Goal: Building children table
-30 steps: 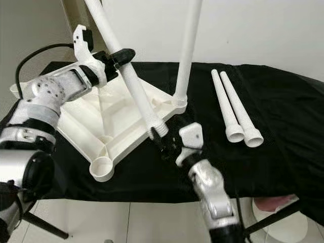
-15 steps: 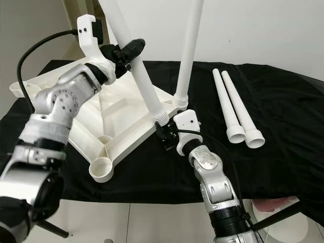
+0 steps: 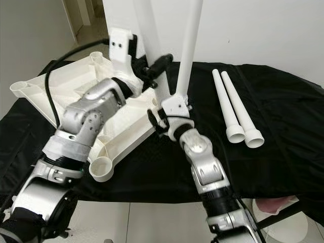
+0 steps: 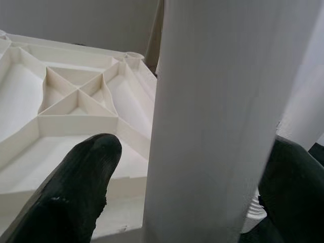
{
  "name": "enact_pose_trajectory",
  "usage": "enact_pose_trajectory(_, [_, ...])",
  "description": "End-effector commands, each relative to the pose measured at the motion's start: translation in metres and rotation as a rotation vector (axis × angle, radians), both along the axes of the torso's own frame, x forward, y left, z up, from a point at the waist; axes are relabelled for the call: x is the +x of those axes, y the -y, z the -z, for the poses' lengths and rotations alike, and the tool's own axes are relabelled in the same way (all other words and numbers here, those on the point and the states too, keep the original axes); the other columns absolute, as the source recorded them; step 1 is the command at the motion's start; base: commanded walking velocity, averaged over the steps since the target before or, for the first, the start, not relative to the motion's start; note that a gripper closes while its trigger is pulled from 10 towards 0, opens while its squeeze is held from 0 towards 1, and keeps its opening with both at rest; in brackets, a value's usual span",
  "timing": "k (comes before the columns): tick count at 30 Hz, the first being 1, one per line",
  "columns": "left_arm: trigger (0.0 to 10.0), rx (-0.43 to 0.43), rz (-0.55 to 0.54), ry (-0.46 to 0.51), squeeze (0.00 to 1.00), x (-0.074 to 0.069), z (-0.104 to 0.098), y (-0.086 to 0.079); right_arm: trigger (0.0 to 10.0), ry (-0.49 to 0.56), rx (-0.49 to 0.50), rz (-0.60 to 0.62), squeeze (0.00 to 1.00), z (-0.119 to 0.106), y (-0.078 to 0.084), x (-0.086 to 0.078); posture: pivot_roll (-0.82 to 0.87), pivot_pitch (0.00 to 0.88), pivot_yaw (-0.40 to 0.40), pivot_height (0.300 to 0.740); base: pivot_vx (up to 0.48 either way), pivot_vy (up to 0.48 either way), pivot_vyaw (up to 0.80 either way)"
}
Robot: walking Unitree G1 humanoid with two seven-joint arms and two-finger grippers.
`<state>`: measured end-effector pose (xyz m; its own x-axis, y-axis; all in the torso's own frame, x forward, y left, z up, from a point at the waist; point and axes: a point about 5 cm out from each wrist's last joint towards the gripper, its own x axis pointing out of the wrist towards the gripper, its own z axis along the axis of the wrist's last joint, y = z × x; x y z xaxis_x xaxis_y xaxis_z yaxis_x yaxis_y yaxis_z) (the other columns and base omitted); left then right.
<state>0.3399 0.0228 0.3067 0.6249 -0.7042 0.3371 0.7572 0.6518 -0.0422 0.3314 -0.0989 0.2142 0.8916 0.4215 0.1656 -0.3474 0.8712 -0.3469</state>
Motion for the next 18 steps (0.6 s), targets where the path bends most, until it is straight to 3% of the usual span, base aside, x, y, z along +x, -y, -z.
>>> enact_pose_trajectory(1, [10.0, 0.003, -0.003, 0.04, 0.0, -0.004, -0.004, 0.001, 10.0, -0.028, -0.015, 0.015, 0.0, 0.006, -0.001, 0.002, 0.02, 0.0, 0.002, 0.74, 0.0, 0.0, 0.0])
enact_pose_trajectory(18, [10.0, 0.011, 0.014, 0.076, 0.0, -0.01, -0.006, 0.01, 10.0, -0.103, -0.053, 0.081, 0.0, 0.017, 0.005, 0.011, 0.02, 0.0, 0.002, 0.74, 0.0, 0.0, 0.0])
